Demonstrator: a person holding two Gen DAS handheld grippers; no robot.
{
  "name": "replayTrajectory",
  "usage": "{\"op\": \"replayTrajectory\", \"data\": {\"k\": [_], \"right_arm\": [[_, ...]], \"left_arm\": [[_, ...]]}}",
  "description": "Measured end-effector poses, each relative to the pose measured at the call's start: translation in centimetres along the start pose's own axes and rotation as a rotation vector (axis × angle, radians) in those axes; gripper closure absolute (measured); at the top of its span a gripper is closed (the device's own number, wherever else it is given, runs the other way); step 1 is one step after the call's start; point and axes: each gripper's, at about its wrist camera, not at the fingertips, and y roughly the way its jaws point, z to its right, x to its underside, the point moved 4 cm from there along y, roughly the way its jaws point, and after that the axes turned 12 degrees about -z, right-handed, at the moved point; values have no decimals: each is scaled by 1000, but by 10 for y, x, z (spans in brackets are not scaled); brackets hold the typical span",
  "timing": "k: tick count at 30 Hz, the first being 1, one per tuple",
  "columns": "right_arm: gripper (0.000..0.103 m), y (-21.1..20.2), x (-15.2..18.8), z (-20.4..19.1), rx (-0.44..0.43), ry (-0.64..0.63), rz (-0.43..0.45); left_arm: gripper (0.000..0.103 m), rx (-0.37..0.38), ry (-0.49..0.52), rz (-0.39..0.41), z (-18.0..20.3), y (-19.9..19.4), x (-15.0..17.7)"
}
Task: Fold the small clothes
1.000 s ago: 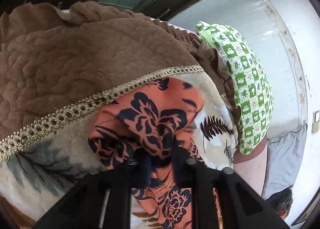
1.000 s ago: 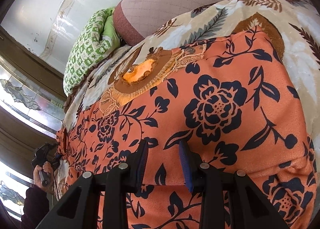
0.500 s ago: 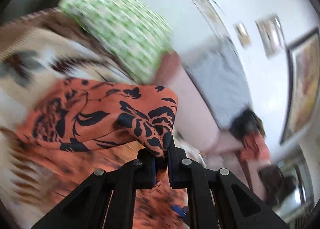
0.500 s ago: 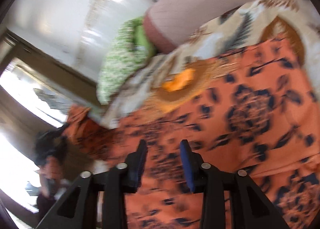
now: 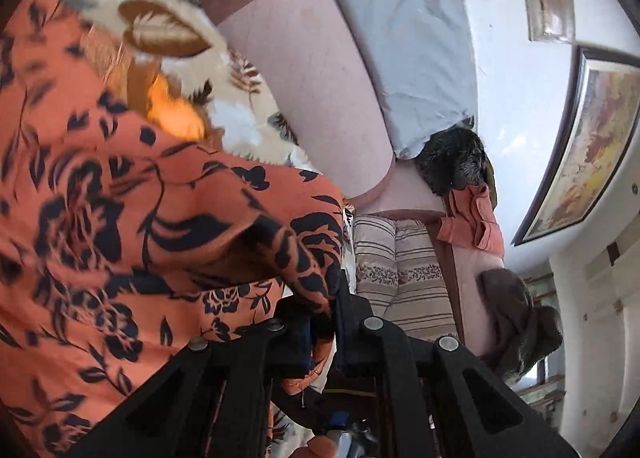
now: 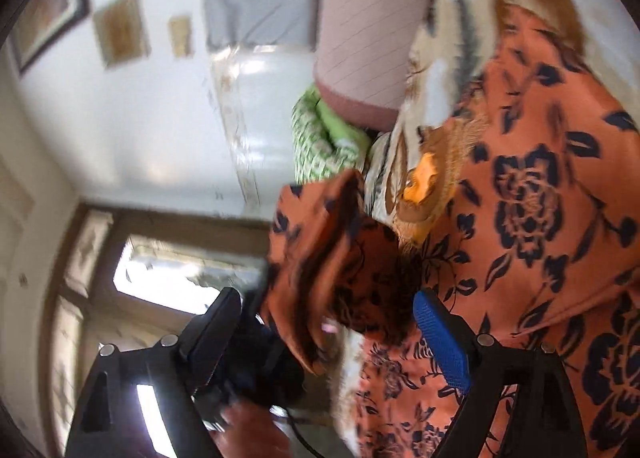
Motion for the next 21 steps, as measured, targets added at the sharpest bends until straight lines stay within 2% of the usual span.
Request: {"op": "replayTrajectory", "data": {"k": [3, 5, 6, 7, 8, 9, 10, 11, 13, 16, 18, 21], "right_arm": [[14, -7, -7, 1, -17, 12, 15], [21, -1, -7, -4, 46, -19, -13], [29, 3, -8, -3, 64, -21, -23], [41, 8, -6, 1, 77, -10, -38], [49, 11, -6, 6, 105, 5, -47], [68, 12, -6, 11, 141, 7, -38], [84, 10, -6, 13, 159, 3, -21], [87, 6, -7, 12, 200, -7, 10], [88, -8, -12, 8, 245, -30, 80], [89, -27, -22, 1, 283, -55, 169], [89, -35, -28, -1, 316, -73, 199], [89, -39, -38, 3, 466, -94, 223]], "left_arm": [[94, 9, -7, -4, -10, 9, 5], [94, -2, -11, -22, -18, 16, 12], [94, -1, -17, -31, -21, 19, 13], [97, -1, -21, -40, -26, 20, 14], [95, -42, -28, -49, -31, 21, 15], [92, -65, -32, -53, -37, 21, 15], [82, -79, -37, -58, -42, 19, 16], [65, -97, -40, -61, -47, 14, 16], [47, -157, -19, -54, -54, -1, 20], [45, -211, 77, -38, -54, -28, 28], [45, -257, 120, -5, -56, -46, 28], [42, -385, 161, 93, -63, -78, 12]]}}
